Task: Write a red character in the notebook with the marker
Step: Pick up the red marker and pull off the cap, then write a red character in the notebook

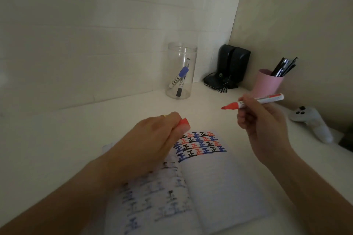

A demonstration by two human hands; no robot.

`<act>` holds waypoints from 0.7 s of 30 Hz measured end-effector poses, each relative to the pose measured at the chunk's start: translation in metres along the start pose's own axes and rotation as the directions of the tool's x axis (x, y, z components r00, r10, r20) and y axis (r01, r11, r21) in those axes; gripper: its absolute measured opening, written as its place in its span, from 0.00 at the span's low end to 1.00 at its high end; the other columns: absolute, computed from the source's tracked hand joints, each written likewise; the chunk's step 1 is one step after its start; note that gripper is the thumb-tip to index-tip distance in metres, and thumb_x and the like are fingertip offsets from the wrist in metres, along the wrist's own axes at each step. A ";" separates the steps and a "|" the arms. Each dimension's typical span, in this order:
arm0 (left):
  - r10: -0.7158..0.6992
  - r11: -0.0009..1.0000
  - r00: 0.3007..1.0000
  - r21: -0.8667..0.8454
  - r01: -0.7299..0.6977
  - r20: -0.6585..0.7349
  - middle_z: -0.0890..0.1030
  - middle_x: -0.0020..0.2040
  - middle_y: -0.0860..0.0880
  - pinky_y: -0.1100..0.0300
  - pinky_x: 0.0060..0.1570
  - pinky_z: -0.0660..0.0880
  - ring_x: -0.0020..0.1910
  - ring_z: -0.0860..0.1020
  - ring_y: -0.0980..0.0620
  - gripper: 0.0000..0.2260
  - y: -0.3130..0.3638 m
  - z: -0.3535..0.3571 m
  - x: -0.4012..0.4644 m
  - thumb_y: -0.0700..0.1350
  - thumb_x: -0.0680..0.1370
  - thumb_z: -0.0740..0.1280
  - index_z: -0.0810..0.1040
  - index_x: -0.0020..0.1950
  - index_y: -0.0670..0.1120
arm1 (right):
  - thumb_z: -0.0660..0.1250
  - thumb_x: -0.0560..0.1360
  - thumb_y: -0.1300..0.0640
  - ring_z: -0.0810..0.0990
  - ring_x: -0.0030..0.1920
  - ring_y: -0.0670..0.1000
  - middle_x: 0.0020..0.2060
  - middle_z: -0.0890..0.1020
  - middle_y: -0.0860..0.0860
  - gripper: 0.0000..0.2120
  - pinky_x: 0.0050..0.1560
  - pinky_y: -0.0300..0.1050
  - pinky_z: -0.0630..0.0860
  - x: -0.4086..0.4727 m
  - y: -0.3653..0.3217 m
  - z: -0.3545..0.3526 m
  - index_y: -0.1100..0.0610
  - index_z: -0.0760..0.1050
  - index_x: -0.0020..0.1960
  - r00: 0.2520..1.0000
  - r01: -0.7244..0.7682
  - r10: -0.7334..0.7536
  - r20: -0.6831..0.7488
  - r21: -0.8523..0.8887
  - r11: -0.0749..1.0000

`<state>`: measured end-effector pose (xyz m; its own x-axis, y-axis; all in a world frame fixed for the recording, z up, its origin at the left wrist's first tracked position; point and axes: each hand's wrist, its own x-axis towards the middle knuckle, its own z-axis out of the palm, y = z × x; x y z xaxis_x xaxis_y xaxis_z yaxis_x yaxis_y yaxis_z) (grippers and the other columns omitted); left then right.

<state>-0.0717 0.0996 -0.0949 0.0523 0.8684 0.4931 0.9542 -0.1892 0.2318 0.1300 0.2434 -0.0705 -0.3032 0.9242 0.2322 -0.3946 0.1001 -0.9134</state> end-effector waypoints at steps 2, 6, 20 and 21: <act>-0.049 0.998 0.999 -0.047 0.050 0.014 0.76 0.44 0.57 0.63 0.42 0.68 0.41 0.74 0.58 0.12 -0.005 -0.001 0.001 0.61 0.82 0.53 0.70 0.51 0.56 | 0.67 0.79 0.60 0.77 0.29 0.48 0.29 0.81 0.52 0.08 0.29 0.38 0.74 -0.002 0.004 0.005 0.60 0.82 0.43 0.999 -0.038 0.038 0.004 -0.027 0.999; -0.042 0.987 0.983 -0.146 0.068 0.178 0.78 0.54 0.57 0.56 0.54 0.75 0.53 0.74 0.58 0.15 -0.024 -0.004 -0.002 0.63 0.79 0.61 0.78 0.57 0.55 | 0.68 0.77 0.63 0.77 0.31 0.50 0.30 0.81 0.53 0.06 0.29 0.39 0.76 -0.015 -0.004 0.019 0.60 0.83 0.43 0.993 -0.091 0.097 0.067 -0.092 0.992; 0.061 0.963 0.969 -0.269 0.006 0.241 0.81 0.56 0.57 0.53 0.57 0.75 0.56 0.77 0.56 0.14 -0.045 0.003 0.003 0.59 0.76 0.69 0.83 0.56 0.52 | 0.70 0.72 0.72 0.76 0.27 0.53 0.26 0.80 0.57 0.04 0.27 0.41 0.75 -0.059 0.040 0.028 0.67 0.81 0.39 0.964 -0.014 0.123 0.237 -0.414 0.910; 0.056 0.964 0.968 -0.265 0.012 0.246 0.81 0.56 0.57 0.54 0.57 0.75 0.56 0.76 0.56 0.14 -0.045 0.003 0.003 0.59 0.76 0.69 0.83 0.56 0.53 | 0.70 0.72 0.72 0.76 0.27 0.53 0.26 0.80 0.56 0.04 0.28 0.42 0.75 -0.060 0.040 0.027 0.67 0.81 0.39 0.963 0.004 0.110 0.246 -0.425 0.905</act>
<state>-0.1136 0.1124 -0.1066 0.1765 0.9425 0.2839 0.8424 -0.2939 0.4516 0.1085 0.1823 -0.1118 -0.5487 0.8105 0.2049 0.0097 0.2513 -0.9679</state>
